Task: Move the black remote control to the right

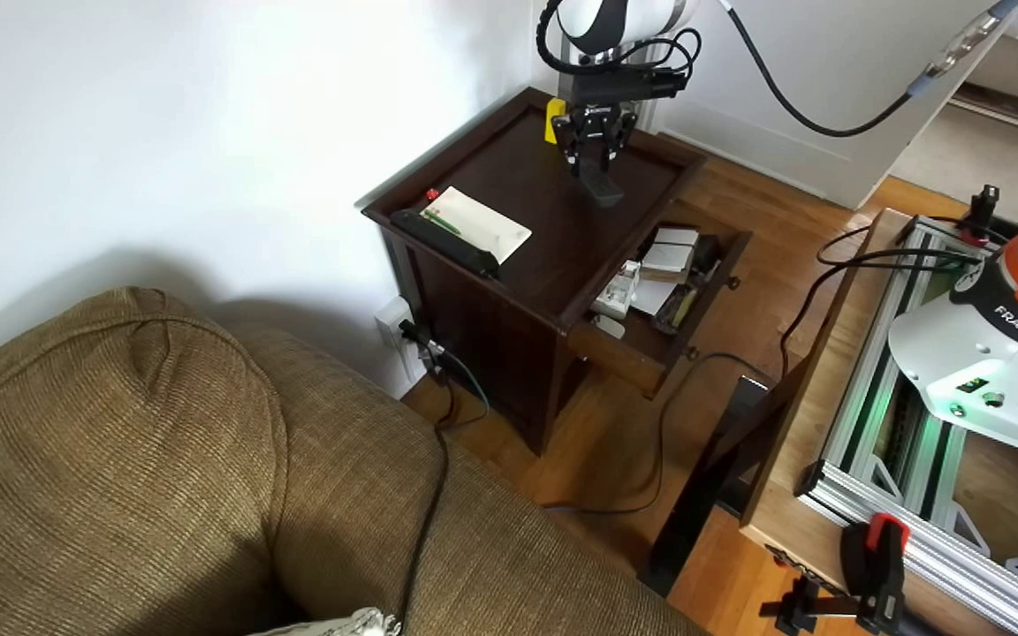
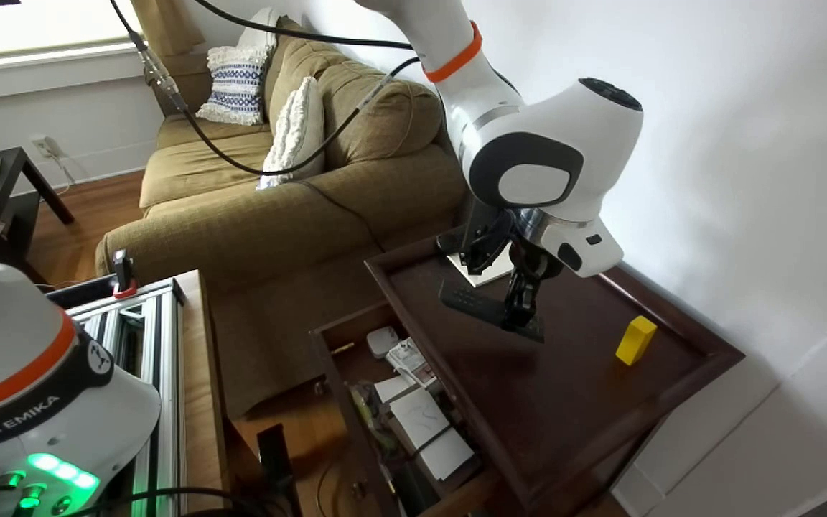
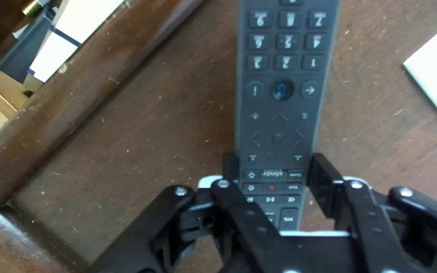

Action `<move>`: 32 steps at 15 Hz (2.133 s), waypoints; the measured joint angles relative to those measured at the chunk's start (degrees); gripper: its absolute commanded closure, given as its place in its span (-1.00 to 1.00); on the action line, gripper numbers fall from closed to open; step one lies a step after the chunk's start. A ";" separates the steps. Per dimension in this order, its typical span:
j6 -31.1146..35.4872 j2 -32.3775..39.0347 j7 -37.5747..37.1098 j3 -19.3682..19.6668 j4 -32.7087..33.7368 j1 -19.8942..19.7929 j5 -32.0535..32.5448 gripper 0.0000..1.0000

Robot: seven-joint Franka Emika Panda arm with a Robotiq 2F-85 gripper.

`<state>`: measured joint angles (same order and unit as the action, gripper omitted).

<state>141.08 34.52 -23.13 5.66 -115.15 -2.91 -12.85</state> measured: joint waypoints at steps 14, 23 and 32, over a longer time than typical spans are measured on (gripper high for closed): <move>3.24 3.66 -17.83 3.49 -1.32 -1.51 -9.02 0.50; 9.54 3.30 -24.93 4.01 -5.39 -2.62 -13.25 -0.52; 27.29 -1.59 -20.11 3.49 -15.32 -0.22 -11.75 -1.00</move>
<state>168.36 32.93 -43.25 9.15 -130.47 -3.13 -24.60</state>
